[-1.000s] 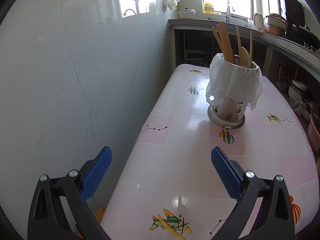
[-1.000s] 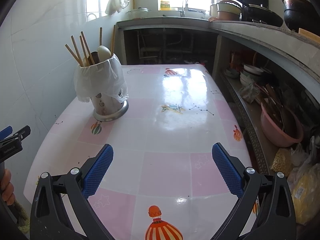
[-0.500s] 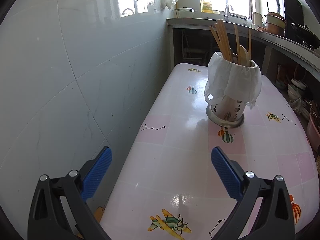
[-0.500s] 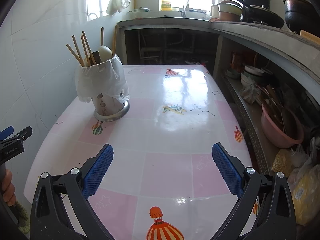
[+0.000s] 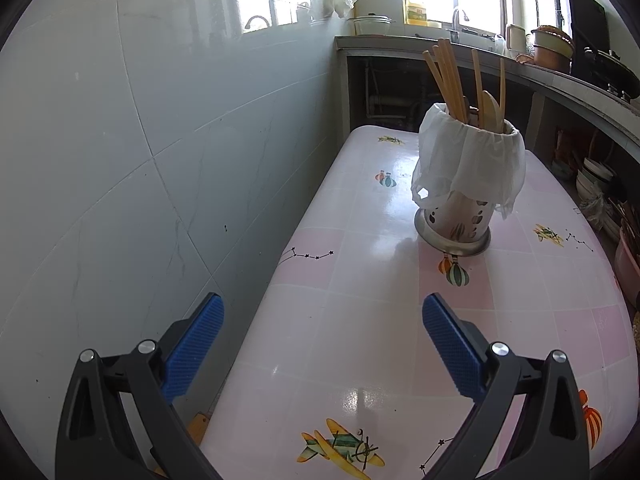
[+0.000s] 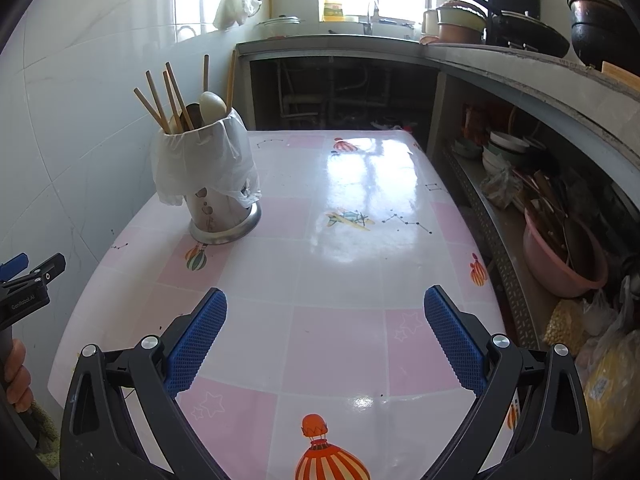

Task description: Organize utensils

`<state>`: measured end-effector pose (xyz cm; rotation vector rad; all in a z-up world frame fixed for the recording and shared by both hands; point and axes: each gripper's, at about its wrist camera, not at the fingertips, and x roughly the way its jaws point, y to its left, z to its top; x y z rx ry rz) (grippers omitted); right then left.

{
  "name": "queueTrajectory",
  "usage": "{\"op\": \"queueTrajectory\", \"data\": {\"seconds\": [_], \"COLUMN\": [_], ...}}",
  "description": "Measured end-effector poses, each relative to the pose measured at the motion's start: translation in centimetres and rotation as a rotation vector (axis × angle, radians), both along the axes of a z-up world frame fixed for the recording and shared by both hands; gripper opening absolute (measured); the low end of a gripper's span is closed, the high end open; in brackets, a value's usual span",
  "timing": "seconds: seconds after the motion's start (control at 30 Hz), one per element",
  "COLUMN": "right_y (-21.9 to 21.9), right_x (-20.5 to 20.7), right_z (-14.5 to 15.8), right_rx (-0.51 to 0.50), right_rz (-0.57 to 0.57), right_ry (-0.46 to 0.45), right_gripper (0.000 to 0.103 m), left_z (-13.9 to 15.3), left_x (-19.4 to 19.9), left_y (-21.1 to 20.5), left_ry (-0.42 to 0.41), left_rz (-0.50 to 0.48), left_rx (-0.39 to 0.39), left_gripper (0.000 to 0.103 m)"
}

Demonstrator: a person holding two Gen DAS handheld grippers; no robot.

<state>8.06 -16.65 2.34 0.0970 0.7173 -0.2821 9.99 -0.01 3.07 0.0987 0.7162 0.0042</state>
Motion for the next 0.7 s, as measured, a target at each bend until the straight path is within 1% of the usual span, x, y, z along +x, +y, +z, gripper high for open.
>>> {"op": "queueTrajectory", "data": {"seconds": [0.7], "right_y": [0.4], "right_x": [0.27], "right_z": [0.32], "right_rx": [-0.006], "right_rz": [0.022], "right_ry": [-0.003], "right_gripper": [0.095], "left_z": [0.25], "left_x": [-0.1], "left_y": [0.4], "left_ry": [-0.007], "left_rz": [0.004], "left_rx": [-0.009], "left_gripper": [0.097]}}
